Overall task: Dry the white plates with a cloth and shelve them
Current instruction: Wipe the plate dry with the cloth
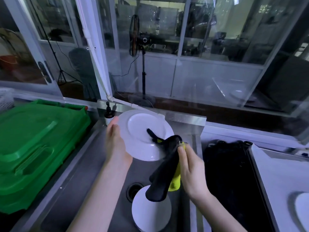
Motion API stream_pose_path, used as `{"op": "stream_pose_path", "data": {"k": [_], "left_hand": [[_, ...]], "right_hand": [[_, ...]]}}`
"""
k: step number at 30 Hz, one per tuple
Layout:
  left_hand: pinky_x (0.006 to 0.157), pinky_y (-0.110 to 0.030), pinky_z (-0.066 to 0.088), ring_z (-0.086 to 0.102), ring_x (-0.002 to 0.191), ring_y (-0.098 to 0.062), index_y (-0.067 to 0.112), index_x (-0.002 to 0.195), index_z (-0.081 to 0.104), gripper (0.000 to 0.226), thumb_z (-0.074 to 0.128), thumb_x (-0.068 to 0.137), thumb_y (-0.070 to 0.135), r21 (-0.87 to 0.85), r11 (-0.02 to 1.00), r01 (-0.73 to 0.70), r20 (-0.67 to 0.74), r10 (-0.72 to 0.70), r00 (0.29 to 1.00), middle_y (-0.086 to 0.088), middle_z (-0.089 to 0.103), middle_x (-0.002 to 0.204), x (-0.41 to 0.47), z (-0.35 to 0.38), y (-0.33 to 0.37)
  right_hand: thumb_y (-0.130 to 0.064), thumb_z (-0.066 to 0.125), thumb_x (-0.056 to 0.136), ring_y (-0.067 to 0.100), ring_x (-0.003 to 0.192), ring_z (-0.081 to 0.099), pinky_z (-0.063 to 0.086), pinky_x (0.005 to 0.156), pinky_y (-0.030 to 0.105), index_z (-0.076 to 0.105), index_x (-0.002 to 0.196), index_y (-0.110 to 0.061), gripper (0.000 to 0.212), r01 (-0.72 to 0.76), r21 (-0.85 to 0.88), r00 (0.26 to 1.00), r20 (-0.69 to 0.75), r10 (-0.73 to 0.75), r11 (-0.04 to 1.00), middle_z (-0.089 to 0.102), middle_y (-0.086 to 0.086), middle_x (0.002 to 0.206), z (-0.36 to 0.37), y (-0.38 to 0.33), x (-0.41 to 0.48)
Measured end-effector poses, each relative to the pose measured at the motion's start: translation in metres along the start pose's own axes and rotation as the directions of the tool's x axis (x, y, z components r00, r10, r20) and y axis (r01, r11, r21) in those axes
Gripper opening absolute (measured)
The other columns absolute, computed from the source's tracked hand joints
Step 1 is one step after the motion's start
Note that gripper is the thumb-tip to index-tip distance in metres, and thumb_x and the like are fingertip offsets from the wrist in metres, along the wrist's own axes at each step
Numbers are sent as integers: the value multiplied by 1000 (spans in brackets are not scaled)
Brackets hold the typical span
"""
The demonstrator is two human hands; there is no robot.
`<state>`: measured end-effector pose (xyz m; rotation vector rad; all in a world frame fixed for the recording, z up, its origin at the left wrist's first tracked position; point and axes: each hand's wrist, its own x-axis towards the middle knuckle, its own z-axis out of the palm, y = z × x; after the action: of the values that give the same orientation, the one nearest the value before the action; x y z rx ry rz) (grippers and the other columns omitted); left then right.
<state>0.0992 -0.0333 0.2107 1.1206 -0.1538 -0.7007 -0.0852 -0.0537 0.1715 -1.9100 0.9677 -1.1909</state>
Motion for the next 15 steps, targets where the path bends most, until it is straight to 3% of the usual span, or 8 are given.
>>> {"op": "stream_pose_path", "data": {"k": [3,5,8,10,12,14,15], "left_hand": [[91,-38,52,62,119,-31,13,138,54,38,37,104,15,69,997,35,20,-37,999,-12,62,136,9,3,-2],[74,-28,51,63,113,-29,13,139,54,39,40,103,19,109,992,66,17,-68,998,-12,62,137,16,4,-4],[67,-25,48,62,108,-23,21,139,54,37,42,104,21,113,988,102,15,-105,994,-4,67,125,18,10,-3],[69,-27,49,64,108,-22,29,141,52,39,42,105,20,53,988,142,21,-144,989,4,66,113,20,13,-1],[68,-28,51,66,106,-22,28,140,53,39,42,104,17,35,981,188,34,-190,981,4,68,112,20,17,0],[70,-29,53,68,102,-24,25,126,59,28,44,104,16,35,973,229,69,-231,970,3,73,106,21,20,-2],[70,-30,54,69,94,-23,26,111,61,20,45,103,15,44,967,252,90,-255,963,7,76,92,22,22,-3]], "right_hand": [[-30,43,102,10,58,43,32,58,29,41,82,-22,21,-106,-120,993,-64,99,987,50,-12,63,-17,9,26],[-31,50,98,14,65,54,37,58,31,43,106,-30,11,-62,-245,997,26,71,967,61,-10,72,-23,11,31],[-33,59,83,21,73,59,48,53,31,37,138,-39,59,265,-551,962,208,-177,792,57,-9,104,-26,13,26],[-32,65,76,23,67,59,48,42,30,44,137,-37,65,364,-642,931,264,-251,675,50,-2,107,-26,12,27],[-26,72,76,18,63,57,44,35,27,56,129,-32,55,385,-674,917,198,-347,631,54,4,108,-28,15,31],[-18,69,81,14,64,58,42,35,27,67,119,-24,39,412,-696,880,137,-454,589,61,5,109,-29,17,35],[-14,64,84,17,65,61,44,36,28,69,117,-21,34,432,-702,859,128,-496,566,64,5,109,-29,18,36]]}}
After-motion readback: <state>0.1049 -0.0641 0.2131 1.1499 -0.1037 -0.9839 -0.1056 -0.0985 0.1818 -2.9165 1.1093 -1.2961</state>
